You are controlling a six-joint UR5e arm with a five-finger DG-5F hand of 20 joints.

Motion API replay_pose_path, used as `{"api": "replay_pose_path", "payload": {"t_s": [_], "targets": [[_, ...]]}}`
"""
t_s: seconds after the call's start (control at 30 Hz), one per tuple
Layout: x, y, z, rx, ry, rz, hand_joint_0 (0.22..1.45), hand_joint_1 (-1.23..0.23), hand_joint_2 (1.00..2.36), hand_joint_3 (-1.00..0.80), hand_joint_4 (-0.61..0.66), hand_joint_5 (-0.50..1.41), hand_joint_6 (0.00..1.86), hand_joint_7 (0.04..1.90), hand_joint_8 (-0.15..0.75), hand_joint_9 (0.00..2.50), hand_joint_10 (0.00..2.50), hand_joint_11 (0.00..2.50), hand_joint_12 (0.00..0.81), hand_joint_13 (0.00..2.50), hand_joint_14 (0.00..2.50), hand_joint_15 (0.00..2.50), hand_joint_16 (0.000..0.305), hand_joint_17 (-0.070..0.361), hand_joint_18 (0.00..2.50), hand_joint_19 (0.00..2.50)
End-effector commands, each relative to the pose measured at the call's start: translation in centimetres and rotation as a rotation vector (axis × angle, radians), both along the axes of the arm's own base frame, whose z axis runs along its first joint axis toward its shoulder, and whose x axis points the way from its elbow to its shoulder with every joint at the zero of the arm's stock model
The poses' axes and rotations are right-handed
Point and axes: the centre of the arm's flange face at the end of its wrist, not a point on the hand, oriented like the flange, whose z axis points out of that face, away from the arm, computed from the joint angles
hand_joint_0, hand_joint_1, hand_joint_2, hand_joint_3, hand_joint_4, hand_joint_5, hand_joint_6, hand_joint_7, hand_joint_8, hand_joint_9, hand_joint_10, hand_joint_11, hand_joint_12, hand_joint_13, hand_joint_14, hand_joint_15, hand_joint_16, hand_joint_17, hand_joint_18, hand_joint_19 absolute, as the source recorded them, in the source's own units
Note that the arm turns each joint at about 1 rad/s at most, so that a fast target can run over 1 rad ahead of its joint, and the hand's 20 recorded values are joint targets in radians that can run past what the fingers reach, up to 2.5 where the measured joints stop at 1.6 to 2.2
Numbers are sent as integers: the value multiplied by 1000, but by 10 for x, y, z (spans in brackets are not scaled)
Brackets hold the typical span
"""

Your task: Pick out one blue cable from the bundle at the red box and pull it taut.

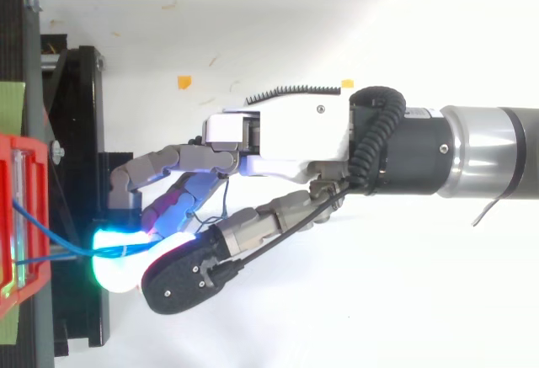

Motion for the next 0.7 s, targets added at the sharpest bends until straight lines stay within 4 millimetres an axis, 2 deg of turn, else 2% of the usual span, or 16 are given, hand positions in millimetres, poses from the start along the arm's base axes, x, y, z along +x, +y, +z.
{"api": "replay_pose_path", "payload": {"t_s": [0.0, 0.2, 0.67], "targets": [[0, -3, 1, 0, -1, 4, 623, -534, 1019, -263, 104, -92, 501, 1293, 225, 870, 19, 447, 306, 644, 11, 235, 38, 86, 463, 525], [3, -9, 9, 0, -9, 15, 613, -573, 1019, -230, 115, -96, 509, 1346, 228, 858, 19, 471, 308, 638, 11, 245, 39, 88, 467, 526], [2, -22, 12, -7, 0, 24, 567, -546, 1009, -397, 137, -129, 690, 1054, 240, 872, 23, 507, 314, 655, 11, 252, 40, 91, 480, 520]]}}
